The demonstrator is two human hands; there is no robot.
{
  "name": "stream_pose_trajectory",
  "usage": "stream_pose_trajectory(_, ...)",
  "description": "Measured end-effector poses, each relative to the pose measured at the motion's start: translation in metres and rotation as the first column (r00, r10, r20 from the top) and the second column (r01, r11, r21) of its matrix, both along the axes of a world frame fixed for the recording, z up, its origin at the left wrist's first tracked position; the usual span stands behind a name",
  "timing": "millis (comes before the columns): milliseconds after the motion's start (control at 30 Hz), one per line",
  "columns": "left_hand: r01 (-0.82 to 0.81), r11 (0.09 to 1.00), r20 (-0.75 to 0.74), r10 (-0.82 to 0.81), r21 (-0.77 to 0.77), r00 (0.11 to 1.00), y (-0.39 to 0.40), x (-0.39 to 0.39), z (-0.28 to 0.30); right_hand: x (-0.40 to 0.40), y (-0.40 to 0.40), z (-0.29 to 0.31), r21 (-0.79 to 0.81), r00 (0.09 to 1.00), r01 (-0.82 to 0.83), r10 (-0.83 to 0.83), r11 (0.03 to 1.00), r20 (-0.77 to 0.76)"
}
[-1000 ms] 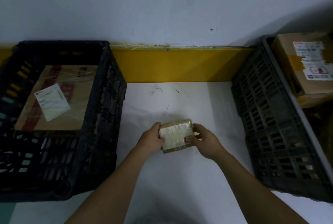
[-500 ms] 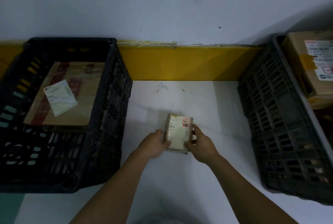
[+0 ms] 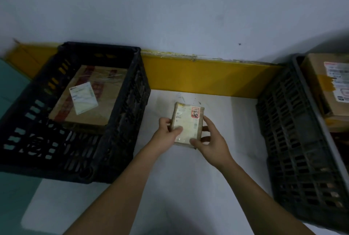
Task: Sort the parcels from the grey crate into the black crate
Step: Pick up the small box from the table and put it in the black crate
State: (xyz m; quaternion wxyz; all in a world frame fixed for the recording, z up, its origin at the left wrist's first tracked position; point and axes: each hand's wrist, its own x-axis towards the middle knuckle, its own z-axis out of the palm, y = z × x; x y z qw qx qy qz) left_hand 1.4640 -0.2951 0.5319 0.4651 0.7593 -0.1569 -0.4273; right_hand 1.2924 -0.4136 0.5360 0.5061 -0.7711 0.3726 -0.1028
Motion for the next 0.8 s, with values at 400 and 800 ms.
stream_pose_trajectory(400,-0.223,0.912,0.148,0.288,-0.345,0.946,0.057,0.058,0.137,0.064,0.01,0.104,-0.144,0.958,-0.111,0.145,0.983,0.246)
stream_pose_trajectory(800,-0.209,0.952,0.26,0.265,-0.226,0.928,0.187,0.133,0.188,0.157,0.077,0.168,-0.721,0.661,-0.555,0.747,0.415,-0.078)
